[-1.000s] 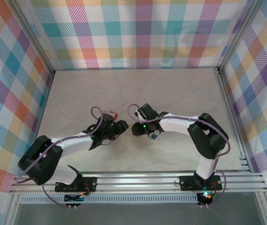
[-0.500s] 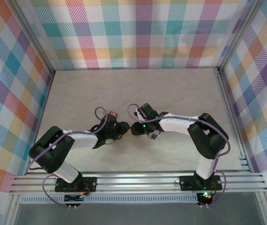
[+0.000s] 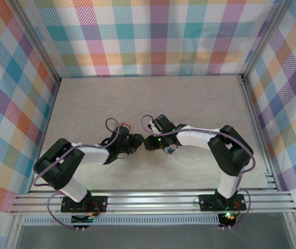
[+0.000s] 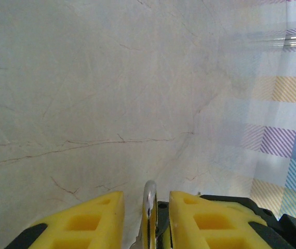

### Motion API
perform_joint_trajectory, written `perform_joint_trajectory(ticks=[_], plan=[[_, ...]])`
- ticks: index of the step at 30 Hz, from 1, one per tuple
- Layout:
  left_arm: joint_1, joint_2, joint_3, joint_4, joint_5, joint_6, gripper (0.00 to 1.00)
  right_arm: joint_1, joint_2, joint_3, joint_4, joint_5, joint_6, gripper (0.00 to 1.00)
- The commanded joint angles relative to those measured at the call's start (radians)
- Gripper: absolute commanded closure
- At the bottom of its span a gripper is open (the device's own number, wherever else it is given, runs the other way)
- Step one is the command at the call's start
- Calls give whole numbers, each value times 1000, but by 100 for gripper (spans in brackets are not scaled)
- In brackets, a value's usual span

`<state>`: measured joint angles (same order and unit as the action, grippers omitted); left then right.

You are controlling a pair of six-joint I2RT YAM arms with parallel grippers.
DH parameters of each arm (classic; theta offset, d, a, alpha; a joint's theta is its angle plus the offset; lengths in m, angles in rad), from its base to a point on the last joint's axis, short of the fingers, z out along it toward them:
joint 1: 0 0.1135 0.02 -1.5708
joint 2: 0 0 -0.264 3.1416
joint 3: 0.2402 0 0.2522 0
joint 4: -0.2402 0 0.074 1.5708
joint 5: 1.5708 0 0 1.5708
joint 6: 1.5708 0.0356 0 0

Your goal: Lock with the key

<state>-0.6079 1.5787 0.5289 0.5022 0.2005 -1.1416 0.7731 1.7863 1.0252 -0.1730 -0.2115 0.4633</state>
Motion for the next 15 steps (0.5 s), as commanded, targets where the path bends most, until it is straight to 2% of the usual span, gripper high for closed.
perform_joint_trajectory(ticks=[1,9,15], plan=[[-7,20,8,28,-6,-4,71,11,-30,-10,31,-34,-4,63],[-4,50,28,30,-16,9,72,15,-34,-9,29,-36,-12,63],[9,53,22,37,-15,13,77,17,-36,-13,29,-40,-15,63]])
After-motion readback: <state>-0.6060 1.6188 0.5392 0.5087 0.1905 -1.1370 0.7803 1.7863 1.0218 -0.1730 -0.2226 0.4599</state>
